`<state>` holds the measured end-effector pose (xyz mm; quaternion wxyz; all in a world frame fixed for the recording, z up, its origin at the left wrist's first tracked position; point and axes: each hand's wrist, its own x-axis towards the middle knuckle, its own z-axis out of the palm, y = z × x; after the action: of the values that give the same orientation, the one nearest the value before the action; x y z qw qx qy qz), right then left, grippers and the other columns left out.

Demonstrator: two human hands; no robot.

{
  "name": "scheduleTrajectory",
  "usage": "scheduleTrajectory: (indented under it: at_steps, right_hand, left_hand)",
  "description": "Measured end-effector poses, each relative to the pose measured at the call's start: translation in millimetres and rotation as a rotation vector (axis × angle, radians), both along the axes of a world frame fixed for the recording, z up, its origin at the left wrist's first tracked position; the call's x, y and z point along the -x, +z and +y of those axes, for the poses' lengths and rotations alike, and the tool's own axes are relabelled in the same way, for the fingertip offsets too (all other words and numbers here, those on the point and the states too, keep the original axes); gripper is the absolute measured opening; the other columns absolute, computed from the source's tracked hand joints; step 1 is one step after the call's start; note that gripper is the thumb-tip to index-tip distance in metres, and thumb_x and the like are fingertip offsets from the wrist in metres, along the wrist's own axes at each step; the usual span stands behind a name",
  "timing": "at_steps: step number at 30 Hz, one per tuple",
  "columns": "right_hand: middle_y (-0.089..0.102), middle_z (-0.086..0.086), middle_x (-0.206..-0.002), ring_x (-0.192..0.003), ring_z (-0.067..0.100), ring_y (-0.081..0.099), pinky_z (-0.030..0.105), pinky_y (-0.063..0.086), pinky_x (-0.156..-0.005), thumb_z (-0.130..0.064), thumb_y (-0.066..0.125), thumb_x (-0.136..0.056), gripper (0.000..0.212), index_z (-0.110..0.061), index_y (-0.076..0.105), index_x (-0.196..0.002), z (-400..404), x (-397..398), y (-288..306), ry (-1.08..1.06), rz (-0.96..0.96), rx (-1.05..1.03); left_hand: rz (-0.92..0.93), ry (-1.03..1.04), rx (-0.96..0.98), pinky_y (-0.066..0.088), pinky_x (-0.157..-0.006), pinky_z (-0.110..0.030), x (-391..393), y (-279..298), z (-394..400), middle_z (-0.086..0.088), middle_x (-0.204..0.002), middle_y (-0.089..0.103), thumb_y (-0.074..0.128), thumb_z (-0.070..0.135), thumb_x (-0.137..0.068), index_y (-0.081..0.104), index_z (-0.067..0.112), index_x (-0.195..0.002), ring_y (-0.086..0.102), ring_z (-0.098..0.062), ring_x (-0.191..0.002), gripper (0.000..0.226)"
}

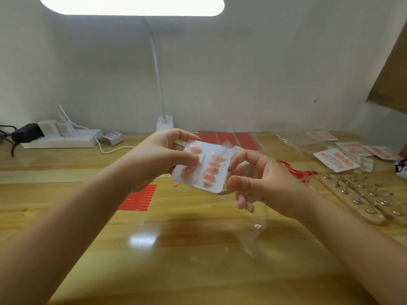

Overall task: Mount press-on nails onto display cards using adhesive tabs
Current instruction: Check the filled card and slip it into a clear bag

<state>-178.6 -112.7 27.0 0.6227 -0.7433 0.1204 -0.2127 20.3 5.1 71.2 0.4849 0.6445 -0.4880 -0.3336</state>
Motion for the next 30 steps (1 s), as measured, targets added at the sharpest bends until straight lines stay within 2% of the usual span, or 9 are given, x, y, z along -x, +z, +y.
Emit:
scheduleTrajectory:
  at_steps: [3, 6, 8, 12, 17, 21, 24, 26, 30]
  right_hand:
    - [0.07, 0.009, -0.082, -0.055, 0.022, 0.064, 0.027, 0.049, -0.048, -0.05, 0.086, -0.062, 0.048, -0.02, 0.063, -0.092, 1, 1, 2, -0.029, 0.0, 0.019]
    - [0.069, 0.023, -0.089, -0.054, 0.021, 0.064, 0.027, 0.048, -0.047, -0.045, 0.084, -0.064, 0.053, -0.011, 0.061, -0.098, 2, 1, 2, -0.045, 0.017, 0.031]
    - [0.067, 0.025, -0.089, -0.053, 0.021, 0.063, 0.027, 0.048, -0.046, -0.042, 0.082, -0.064, 0.054, -0.008, 0.06, -0.1, 4, 0, 3, -0.054, 0.019, 0.027]
    - [0.068, 0.019, -0.082, -0.053, 0.021, 0.063, 0.029, 0.049, -0.047, -0.045, 0.081, -0.066, 0.054, -0.01, 0.06, -0.101, 7, -1, 4, -0.086, 0.03, 0.022]
    - [0.066, 0.014, -0.077, -0.052, 0.022, 0.063, 0.029, 0.049, -0.046, -0.038, 0.078, -0.065, 0.036, -0.014, 0.062, -0.088, 8, 0, 7, -0.109, 0.006, 0.003]
    - [0.067, 0.008, -0.072, -0.052, 0.021, 0.063, 0.028, 0.05, -0.047, -0.039, 0.078, -0.068, 0.051, -0.006, 0.057, -0.1, 9, -1, 6, -0.113, 0.027, 0.02]
    - [0.07, 0.006, -0.069, -0.053, 0.017, 0.065, 0.024, 0.049, -0.048, -0.041, 0.078, -0.072, 0.045, -0.013, 0.062, -0.103, 12, -2, 7, -0.111, 0.035, 0.075]
    - [0.073, 0.01, -0.076, -0.058, 0.018, 0.067, 0.025, 0.051, -0.05, -0.039, 0.076, -0.072, 0.044, -0.015, 0.064, -0.107, 12, -3, 6, -0.15, 0.018, 0.082]
    - [0.07, 0.022, -0.093, -0.068, 0.022, 0.071, 0.027, 0.055, -0.055, -0.036, 0.075, -0.067, 0.046, -0.009, 0.07, -0.105, 10, -4, 7, -0.245, -0.004, 0.07]
  left_hand:
    - [-0.001, -0.026, 0.004, 0.058, -0.081, -0.038, 0, -1, 0, -0.013, -0.094, 0.072, 0.07, 0.001, -0.08, 0.063, 0.017, -0.112, 0.072, -0.026, -0.085, 0.036]
    - [-0.05, -0.065, 0.007, 0.054, -0.087, -0.049, 1, -1, 1, -0.015, -0.099, 0.072, 0.071, 0.001, -0.079, 0.065, 0.018, -0.111, 0.069, -0.035, -0.093, 0.036]
    - [-0.047, -0.088, 0.031, 0.055, -0.082, -0.047, 1, -2, 1, -0.012, -0.095, 0.073, 0.074, 0.008, -0.074, 0.067, 0.021, -0.111, 0.071, -0.031, -0.088, 0.04]
    - [-0.015, -0.127, 0.076, 0.057, -0.076, -0.037, 3, -4, 1, -0.011, -0.09, 0.074, 0.074, 0.022, -0.065, 0.068, 0.028, -0.113, 0.071, -0.027, -0.084, 0.049]
    - [0.023, -0.095, 0.154, 0.057, -0.063, -0.028, -2, -1, 1, -0.009, -0.088, 0.074, 0.064, -0.004, -0.083, 0.069, 0.026, -0.109, 0.071, -0.022, -0.076, 0.04]
    - [-0.023, -0.146, 0.142, 0.057, -0.068, -0.028, 3, -4, 3, -0.007, -0.091, 0.075, 0.062, 0.0, -0.087, 0.068, 0.032, -0.111, 0.071, -0.021, -0.08, 0.041]
    - [-0.023, -0.135, 0.142, 0.058, -0.075, -0.036, 9, -9, 1, -0.006, -0.095, 0.075, 0.065, 0.007, -0.088, 0.065, 0.035, -0.117, 0.072, -0.023, -0.087, 0.04]
    - [-0.013, -0.072, 0.163, 0.056, -0.08, -0.051, 13, -13, -1, -0.008, -0.094, 0.075, 0.075, 0.018, -0.082, 0.063, 0.035, -0.117, 0.072, -0.028, -0.088, 0.041]
    - [-0.043, 0.056, 0.175, 0.048, -0.082, -0.066, 20, -18, -2, -0.007, -0.086, 0.075, 0.081, 0.039, -0.066, 0.066, 0.027, -0.1, 0.07, -0.036, -0.086, 0.039]
